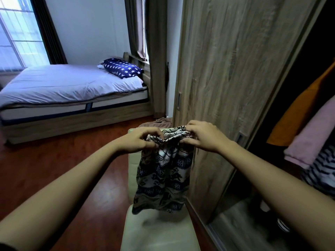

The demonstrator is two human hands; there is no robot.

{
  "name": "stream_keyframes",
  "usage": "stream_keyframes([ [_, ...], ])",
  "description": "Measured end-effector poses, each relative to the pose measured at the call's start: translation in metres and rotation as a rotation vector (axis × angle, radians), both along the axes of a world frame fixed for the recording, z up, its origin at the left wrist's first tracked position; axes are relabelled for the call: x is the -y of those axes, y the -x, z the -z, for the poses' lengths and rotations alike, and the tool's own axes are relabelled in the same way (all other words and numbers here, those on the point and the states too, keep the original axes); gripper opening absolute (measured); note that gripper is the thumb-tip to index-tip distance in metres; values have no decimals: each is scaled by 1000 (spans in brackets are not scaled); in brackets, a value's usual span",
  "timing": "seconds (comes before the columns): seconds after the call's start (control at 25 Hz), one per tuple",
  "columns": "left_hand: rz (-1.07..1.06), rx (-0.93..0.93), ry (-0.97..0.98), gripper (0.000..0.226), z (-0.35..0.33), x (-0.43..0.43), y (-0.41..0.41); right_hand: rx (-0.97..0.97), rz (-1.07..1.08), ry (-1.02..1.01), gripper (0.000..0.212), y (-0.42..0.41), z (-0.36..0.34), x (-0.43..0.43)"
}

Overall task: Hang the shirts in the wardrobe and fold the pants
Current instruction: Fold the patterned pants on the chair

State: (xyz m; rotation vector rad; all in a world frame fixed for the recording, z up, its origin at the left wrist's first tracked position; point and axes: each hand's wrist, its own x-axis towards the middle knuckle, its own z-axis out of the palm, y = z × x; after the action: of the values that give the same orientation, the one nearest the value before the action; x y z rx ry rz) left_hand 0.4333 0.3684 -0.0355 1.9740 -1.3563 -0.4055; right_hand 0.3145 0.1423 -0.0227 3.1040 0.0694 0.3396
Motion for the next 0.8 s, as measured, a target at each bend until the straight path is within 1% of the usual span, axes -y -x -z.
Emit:
stream_keyframes([
  [0.04, -18, 26, 12, 17, 0, -1, 1, 7, -3, -72, 47, -1, -2, 0],
  [0.08, -39, 43, 24, 16, 1, -1, 0, 26, -12, -101, 45, -3, -5, 0],
  [0.16, -67, 69, 46, 28, 3, -4, -1, 66, -53, -114, 43, -5, -8, 2],
  [0.2, -66, 57, 61, 27, 0, -6, -2, 75, -92, -121, 41, -5, -9, 3],
  [0.24, -75, 30, 46, 26, -6, -8, -2, 65, -136, -124, 39, -4, -9, 3],
  [0.28, -79, -8, 19, 30, -11, -10, -3, 52, -185, -116, 36, -4, -10, 2],
  [0.32, -93, 9, -47, 37, -18, -8, -2, 45, -227, -107, 34, -4, -10, 0],
  [0.36, -120, 95, -140, 41, -23, -2, 1, 48, -262, -111, 31, -5, -9, -3],
  [0.44, -237, 421, -316, 44, -33, 16, 14, 109, -295, -180, 25, -7, -9, -7],
  [0.48, -297, 538, -356, 44, -37, 23, 23, 149, -282, -241, 25, -8, -9, -8],
  [0.56, -342, 668, -364, 40, -46, 34, 31, 211, -225, -399, 35, -7, -7, -5],
  [0.64, -286, 750, -356, 45, -58, 42, 35, 264, -174, -546, 46, -1, 2, -2],
  [0.68, -261, 808, -359, 49, -63, 45, 36, 303, -150, -605, 48, 3, 10, -2],
  [0.8, -177, 1077, -417, 64, -78, 56, 43, 471, -127, -782, 51, 8, 38, -10],
])
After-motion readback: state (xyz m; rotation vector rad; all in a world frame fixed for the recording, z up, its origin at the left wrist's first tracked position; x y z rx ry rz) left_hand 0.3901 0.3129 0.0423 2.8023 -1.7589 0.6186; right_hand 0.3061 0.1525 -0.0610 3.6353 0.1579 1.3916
